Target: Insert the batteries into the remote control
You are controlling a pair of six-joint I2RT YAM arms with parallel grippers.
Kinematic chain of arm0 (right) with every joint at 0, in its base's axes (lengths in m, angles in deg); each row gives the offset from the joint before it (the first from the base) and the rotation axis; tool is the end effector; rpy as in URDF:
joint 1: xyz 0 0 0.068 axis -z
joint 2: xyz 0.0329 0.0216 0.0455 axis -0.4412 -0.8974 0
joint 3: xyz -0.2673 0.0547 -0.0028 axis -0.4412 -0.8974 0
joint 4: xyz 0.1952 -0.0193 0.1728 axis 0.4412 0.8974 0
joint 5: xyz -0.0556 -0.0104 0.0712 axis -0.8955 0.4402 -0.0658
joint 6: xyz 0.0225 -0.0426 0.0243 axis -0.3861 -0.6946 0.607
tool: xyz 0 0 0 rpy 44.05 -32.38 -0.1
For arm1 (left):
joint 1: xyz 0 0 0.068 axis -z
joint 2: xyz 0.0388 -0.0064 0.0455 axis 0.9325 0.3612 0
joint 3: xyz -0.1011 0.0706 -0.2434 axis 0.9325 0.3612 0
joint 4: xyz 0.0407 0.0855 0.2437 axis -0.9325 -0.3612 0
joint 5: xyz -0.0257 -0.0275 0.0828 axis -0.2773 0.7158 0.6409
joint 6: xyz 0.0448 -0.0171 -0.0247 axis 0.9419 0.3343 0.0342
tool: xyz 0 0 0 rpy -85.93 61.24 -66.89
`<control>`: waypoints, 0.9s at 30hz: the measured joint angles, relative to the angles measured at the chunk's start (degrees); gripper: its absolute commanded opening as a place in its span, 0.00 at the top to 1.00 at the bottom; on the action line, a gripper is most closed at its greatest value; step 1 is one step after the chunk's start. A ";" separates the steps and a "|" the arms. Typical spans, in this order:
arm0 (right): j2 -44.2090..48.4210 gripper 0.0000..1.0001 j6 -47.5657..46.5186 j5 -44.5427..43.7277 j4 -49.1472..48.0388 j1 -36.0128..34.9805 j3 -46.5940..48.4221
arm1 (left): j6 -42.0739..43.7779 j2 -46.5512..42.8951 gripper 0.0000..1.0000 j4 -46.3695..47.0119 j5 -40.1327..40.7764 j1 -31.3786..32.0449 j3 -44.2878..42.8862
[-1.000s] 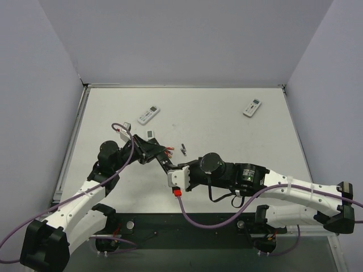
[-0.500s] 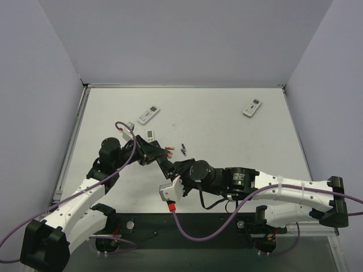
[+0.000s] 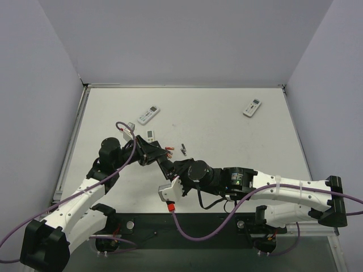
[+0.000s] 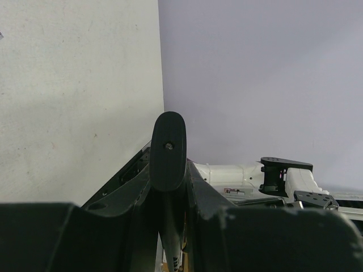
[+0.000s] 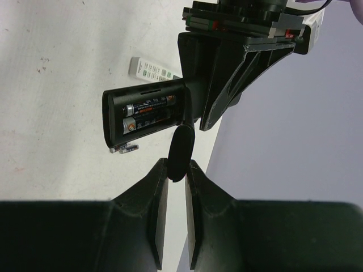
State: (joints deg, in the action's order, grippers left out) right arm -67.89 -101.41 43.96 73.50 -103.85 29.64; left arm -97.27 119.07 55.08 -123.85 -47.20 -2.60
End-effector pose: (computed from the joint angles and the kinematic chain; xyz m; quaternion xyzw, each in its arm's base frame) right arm 0.0636 0.2658 0.3453 -0.7469 0.3077 0.0108 0.5893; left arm 0.1826 -0.0952 0.2508 -0.1583 0.7439 -0.6123 0.2159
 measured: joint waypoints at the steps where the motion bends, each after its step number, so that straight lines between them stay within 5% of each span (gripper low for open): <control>1: 0.00 1.00 0.02 0.07 0.02 0.00 0.00 | -0.20 0.00 1.00 0.11 -0.02 0.00 0.00; 27: -0.11 1.00 0.33 1.99 1.95 -0.44 0.87 | -6.29 0.07 1.00 5.05 -0.17 -0.13 2.54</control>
State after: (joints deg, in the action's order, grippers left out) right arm -68.00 -101.08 45.94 75.45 -104.29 30.51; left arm -103.57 119.13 60.13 -124.03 -47.33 -0.06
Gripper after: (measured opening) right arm 0.117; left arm 0.285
